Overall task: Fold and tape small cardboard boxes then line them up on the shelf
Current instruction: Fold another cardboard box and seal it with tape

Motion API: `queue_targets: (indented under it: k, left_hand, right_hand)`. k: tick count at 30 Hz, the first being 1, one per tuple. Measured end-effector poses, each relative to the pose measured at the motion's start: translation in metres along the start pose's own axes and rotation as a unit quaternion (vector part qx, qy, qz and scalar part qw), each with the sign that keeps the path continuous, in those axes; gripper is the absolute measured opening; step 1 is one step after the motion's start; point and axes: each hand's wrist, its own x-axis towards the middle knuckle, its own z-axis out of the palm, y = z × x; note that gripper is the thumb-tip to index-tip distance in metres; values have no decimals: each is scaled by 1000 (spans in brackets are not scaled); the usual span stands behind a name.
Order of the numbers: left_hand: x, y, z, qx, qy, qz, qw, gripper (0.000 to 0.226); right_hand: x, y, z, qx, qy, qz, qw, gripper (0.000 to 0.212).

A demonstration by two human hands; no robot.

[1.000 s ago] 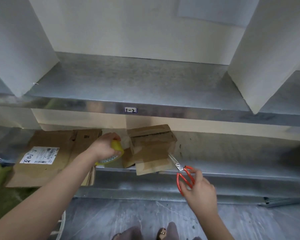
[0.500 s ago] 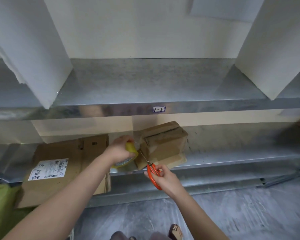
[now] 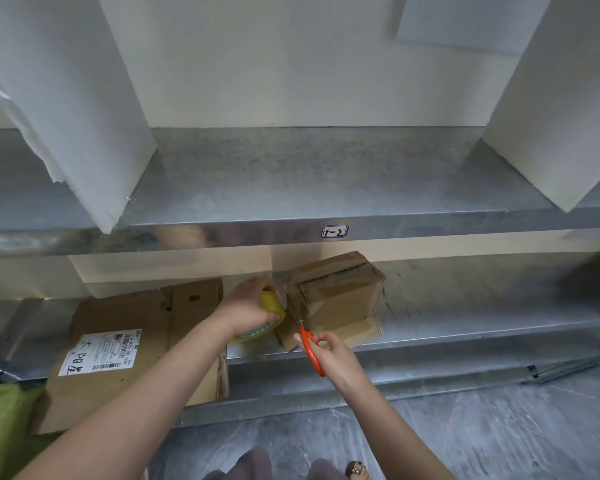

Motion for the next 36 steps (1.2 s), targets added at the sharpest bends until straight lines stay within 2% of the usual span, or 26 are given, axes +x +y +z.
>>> queue_targets:
  k: [6,18,20,24,27,30,36]
  left_hand:
    - [1,2,-2,-6,-5,4,1000,48]
    - [2,-3,-3,5,-18,7,1000,45]
    - [3,-3,-3,-1,-15,4,1000,45]
    - [5,-6,-2,-9,-15,-5,1000,47]
    - [5,-7,-1,-10,-14,-12,1000,47]
    - [4,-6,1,-13,-14,-11,1000,46]
    - [-1,0,5,-22,-6,-14,1000,47]
  right_hand:
    - [6,5,-3,-26,7,2,1000,34]
    - [20,10,-10,-67,18,-16,997,30]
    - [21,11,-12,-101,20,-23,994,34]
    - [17,12,-15,-138,-3,-50,989,65]
    - [13,18,-16,-173,16,-79,982,64]
    - [6,26,-21,-258,83,-134,953,55]
    - [0,58,-64,-402,209,-241,858,51]
